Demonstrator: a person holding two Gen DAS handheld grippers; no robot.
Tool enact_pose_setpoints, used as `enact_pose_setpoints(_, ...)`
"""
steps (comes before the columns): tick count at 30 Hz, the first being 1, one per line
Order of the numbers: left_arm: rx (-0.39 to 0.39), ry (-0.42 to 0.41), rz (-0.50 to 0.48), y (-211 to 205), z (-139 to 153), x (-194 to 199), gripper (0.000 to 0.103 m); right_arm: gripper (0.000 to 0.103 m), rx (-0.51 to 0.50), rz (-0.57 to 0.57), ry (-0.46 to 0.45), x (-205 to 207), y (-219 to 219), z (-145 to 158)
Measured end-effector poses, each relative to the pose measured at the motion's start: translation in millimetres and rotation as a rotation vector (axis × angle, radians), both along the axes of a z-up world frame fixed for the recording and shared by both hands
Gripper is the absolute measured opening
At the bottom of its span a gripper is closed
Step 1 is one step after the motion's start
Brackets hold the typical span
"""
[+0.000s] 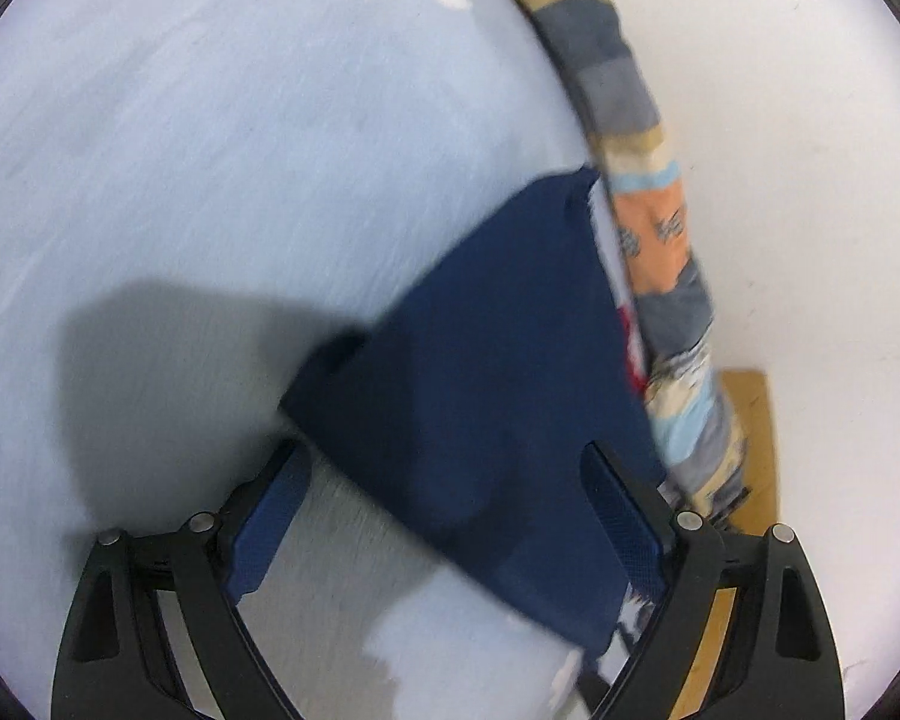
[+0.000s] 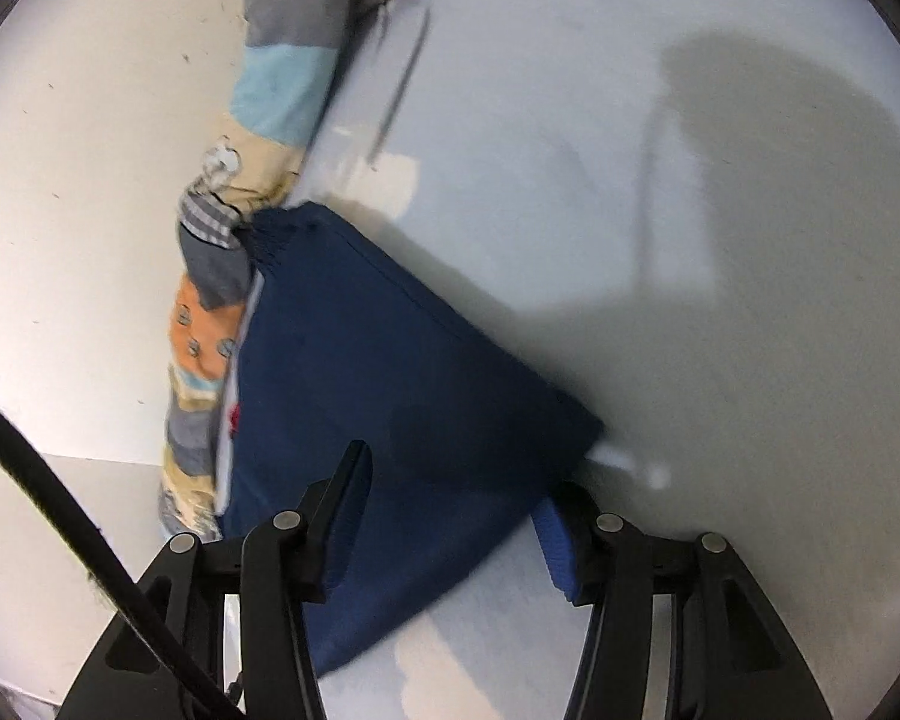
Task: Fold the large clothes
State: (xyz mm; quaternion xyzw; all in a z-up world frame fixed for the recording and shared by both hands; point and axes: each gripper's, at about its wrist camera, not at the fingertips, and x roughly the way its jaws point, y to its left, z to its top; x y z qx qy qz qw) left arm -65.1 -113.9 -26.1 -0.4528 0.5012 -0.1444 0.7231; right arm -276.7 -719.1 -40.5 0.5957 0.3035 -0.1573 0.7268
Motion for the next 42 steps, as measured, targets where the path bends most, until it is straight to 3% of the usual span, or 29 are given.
enact_pose_setpoints(5, -0.016, -0.097, 0.031, -14.0, -0.6, 19.1, 0.091, 0.053, -0.048, 0.033, -0.119, 15.1, -7.2, 1.8)
enact_pose_setpoints(7, 0.041, -0.129, 0.034, -25.9, 2.2, 23.2, 0.087, 0.050, -0.087, 0.068, -0.091, 20.2, -3.7, 1.8)
enact_pose_setpoints(8, 0.074, -0.141, 0.022, -31.4, 4.8, 26.2, 0.077, 0.050, -0.124, 0.086, -0.078, 24.5, -0.7, 3.4)
enact_pose_setpoints(9, 0.114, -0.150, 0.002, -37.6, 7.5, 29.0, 0.053, 0.050, -0.148, 0.093, -0.073, 24.3, 1.5, 5.3)
enact_pose_setpoints(10, 0.181, -0.148, -0.020, -43.7, 11.2, 33.3, 0.039, 0.050, -0.176, 0.108, -0.057, 26.1, 4.4, 7.3)
enact_pose_setpoints(11, 0.215, -0.146, -0.039, -43.1, 12.3, 35.2, 0.029, 0.050, -0.195, 0.123, -0.049, 28.5, 5.9, 8.4)
enact_pose_setpoints(12, 0.236, -0.145, -0.059, -44.1, 12.6, 38.1, 0.027, 0.050, -0.206, 0.135, -0.047, 28.6, 6.6, 9.2)
enact_pose_setpoints(17, 0.415, -0.188, -0.145, -58.7, 28.3, 38.1, 0.024, 0.031, -0.209, 0.174, 0.014, 35.0, 1.4, 13.5)
enact_pose_setpoints(19, 0.475, -0.218, -0.166, -61.1, 35.7, 33.2, 0.023, 0.022, -0.280, 0.214, 0.041, 42.1, 6.3, 24.9)
enact_pose_setpoints(24, 0.555, -0.259, -0.200, -64.2, 55.5, 21.5, 0.022, 0.016, -0.428, 0.280, 0.056, 41.8, 24.3, 56.6)
enact_pose_setpoints(31, 0.601, -0.291, -0.243, -61.4, 83.5, 2.9, 0.021, 0.015, -0.591, 0.392, 0.057, 23.4, 57.7, 99.4)
enact_pose_setpoints(36, 0.618, -0.292, -0.295, -48.4, 95.3, -28.1, 0.021, 0.015, -0.653, 0.448, 0.099, -3.5, 75.2, 115.0)
enact_pose_setpoints(42, 0.590, -0.226, -0.322, -28.9, 84.3, -61.8, 0.021, 0.015, -0.585, 0.476, 0.179, -34.6, 78.0, 103.1)
